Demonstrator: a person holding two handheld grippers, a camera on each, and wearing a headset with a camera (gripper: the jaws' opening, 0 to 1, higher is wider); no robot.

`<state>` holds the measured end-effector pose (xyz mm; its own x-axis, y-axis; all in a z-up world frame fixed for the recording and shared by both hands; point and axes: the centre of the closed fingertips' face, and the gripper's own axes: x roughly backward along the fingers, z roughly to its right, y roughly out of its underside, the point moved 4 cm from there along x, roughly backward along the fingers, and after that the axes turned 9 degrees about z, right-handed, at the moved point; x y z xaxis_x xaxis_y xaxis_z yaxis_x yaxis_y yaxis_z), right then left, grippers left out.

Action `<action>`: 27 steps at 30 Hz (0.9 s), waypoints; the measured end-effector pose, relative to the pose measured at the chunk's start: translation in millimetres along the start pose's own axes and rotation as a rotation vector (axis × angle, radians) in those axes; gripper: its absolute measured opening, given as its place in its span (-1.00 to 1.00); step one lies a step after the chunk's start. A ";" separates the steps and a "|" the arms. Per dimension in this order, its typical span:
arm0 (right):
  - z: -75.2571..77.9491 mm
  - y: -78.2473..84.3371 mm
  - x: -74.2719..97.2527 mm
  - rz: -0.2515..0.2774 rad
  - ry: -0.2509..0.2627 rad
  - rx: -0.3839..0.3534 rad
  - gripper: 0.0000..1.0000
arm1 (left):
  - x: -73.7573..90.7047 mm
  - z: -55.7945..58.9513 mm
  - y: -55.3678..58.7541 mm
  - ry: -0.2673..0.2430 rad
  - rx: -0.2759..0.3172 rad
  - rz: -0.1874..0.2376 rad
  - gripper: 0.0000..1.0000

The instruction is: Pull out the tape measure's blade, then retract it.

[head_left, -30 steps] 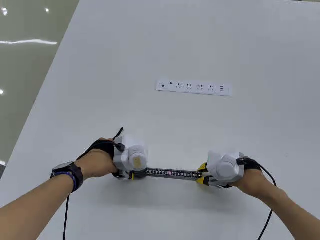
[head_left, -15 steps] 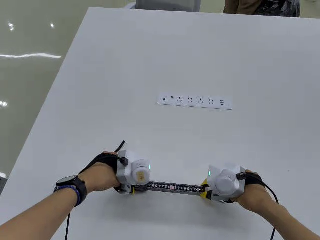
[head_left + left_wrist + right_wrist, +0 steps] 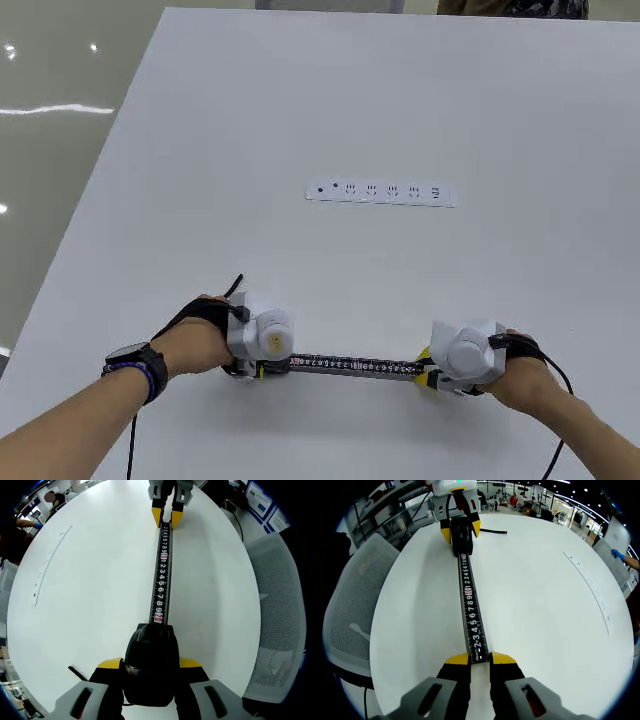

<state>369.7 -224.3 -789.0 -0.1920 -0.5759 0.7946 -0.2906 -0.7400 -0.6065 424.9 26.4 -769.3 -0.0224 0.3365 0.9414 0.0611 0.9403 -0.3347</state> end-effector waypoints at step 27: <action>4.2 25.3 20.8 -0.029 0.014 -0.034 -0.76 | 0.3 0.3 -0.4 -0.001 -0.005 -0.010 -0.27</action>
<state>362.2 -256.5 -787.9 -0.1964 -0.5490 0.8124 -0.3275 -0.7442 -0.5821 424.5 26.2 -768.9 -0.0238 0.3272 0.9446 0.0660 0.9434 -0.3251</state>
